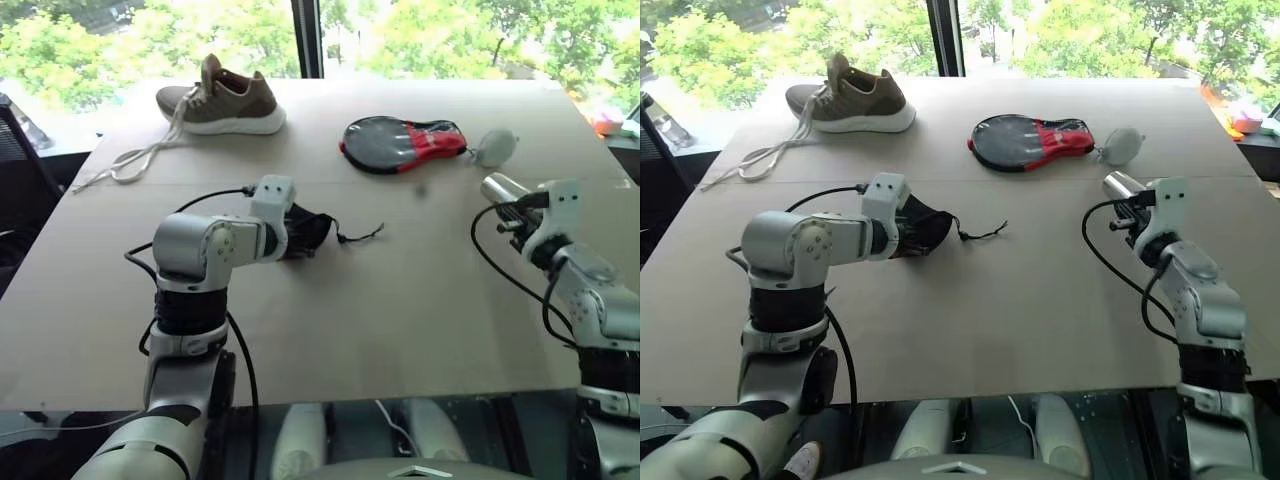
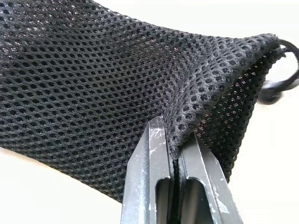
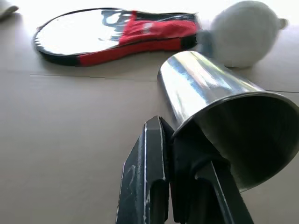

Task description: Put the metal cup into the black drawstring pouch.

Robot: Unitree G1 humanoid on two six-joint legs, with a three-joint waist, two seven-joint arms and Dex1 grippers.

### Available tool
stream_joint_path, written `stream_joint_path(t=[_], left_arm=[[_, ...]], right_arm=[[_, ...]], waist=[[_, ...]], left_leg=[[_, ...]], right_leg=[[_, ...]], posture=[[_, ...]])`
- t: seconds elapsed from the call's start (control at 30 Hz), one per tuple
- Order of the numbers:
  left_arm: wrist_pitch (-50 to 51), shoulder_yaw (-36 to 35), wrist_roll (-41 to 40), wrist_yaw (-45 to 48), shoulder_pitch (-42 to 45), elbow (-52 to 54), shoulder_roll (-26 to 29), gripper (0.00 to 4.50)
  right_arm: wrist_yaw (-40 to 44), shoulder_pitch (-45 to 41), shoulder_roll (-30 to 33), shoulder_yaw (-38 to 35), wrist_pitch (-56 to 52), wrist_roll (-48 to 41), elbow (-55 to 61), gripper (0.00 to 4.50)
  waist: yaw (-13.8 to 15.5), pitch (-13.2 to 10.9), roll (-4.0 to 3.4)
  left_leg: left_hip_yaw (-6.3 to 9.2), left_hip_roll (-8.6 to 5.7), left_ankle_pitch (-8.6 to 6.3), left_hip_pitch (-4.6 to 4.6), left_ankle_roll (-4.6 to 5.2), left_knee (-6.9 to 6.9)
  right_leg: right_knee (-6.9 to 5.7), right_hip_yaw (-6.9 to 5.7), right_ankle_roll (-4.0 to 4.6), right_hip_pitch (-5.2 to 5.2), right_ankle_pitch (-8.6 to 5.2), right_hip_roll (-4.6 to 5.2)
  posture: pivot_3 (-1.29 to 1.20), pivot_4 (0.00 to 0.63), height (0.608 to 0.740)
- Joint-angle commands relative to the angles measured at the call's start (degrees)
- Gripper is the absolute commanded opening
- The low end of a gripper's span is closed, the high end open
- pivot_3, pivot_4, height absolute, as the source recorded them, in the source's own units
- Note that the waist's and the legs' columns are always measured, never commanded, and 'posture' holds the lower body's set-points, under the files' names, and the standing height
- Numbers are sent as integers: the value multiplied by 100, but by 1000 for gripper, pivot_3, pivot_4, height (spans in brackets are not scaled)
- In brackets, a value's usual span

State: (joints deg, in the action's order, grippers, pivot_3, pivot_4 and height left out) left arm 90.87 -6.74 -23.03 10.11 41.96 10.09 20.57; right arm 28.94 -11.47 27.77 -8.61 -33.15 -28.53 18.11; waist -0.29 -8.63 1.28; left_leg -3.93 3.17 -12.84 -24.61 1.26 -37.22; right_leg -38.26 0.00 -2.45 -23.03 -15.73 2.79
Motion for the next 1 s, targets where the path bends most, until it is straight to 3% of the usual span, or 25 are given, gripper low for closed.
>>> stream_joint_path(t=[0.03, 0.17, 0.37, 0.77, 1.0], left_arm=[[-226, -136, -189, 313, -19, 213, 7, 0], [-77, -326, -364, 561, -16, 162, -13, 0], [158, -298, -479, 754, -36, 159, 100, 0], [163, -255, -614, 699, 29, 295, 11, 0], [163, -225, -820, 612, -115, 573, -77, 0]], right_arm=[[369, 402, -1, 377, -445, -793, 1377, 70], [412, 474, -332, 1175, -442, -791, 1654, 70], [644, -29, -889, 1904, -66, -474, 894, 70], [1260, -814, -1523, 2253, 598, -24, -708, 70], [1098, -858, -1474, 2606, 1060, 934, -1334, 70]], waist=[[-43, 0, 0], [-49, -2, 2], [-39, -5, 9], [-33, -7, 12], [-41, -7, 12]], left_leg=[[-2, 1, 0, -1, 0, -3], [-3, -1, -3, 5, 6, -18], [5, -6, -12, 10, 23, -34], [13, -6, -2, -2, 7, -38], [11, -5, 0, -5, 3, -38]], right_leg=[[-2, 3, 0, -2, 0, -1], [-25, 4, 0, -3, 0, 0], [-54, 0, 0, -3, 0, 2], [-57, -7, 1, -10, 0, 2], [-58, -5, 1, -13, 0, 4]], posture=[[0, 150, 740], [0, 150, 740], [0, 150, 740], [0, 150, 740], [0, 150, 740]])
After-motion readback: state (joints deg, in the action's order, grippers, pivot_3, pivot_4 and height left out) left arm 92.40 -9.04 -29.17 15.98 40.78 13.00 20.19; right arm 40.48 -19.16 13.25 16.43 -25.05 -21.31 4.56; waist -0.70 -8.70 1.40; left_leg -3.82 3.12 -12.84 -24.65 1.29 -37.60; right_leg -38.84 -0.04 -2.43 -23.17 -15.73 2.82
